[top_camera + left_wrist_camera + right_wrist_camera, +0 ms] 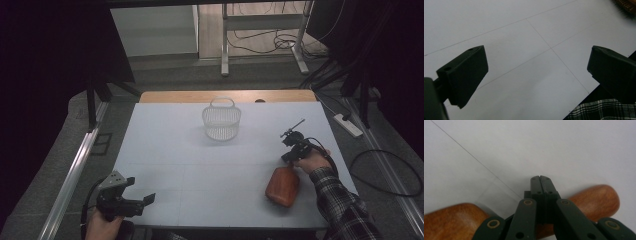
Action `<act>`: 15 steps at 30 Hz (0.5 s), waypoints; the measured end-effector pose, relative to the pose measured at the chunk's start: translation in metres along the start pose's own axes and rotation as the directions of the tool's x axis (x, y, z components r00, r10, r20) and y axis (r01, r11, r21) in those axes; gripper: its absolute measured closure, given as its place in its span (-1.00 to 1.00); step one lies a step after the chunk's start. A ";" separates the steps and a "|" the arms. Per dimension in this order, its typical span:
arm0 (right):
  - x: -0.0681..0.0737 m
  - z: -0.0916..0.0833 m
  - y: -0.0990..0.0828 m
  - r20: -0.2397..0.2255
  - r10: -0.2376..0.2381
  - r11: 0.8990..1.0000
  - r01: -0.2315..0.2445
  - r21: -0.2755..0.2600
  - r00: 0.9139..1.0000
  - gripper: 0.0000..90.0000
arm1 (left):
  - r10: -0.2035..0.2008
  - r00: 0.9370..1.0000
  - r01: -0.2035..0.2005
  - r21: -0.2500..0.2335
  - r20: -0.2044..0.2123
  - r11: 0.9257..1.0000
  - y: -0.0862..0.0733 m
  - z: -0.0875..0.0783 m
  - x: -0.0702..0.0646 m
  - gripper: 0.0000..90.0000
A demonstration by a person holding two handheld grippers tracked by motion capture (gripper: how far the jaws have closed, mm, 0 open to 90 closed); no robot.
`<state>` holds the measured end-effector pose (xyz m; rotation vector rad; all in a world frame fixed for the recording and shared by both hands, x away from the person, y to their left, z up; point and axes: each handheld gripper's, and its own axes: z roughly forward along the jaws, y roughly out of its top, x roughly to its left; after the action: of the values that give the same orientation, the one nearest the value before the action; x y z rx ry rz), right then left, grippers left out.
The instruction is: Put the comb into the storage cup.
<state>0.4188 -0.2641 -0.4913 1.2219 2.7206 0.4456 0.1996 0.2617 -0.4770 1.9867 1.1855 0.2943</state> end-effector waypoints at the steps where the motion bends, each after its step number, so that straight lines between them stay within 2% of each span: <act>1: -0.002 -0.001 -0.002 0.005 0.001 1.000 -0.001 0.001 1.000 1.00 | 0.000 1.000 0.000 0.000 0.000 1.000 0.000 0.000 0.000 -0.93; 15: -0.016 -0.014 -0.039 0.008 0.074 0.997 -0.074 -0.022 0.997 1.00 | 0.000 1.000 0.000 0.005 -0.002 1.000 0.000 0.001 -0.001 -0.92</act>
<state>0.3985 -0.3041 -0.4904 1.3197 2.6626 0.4755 0.2000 0.2607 -0.4770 1.9911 1.1888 0.2941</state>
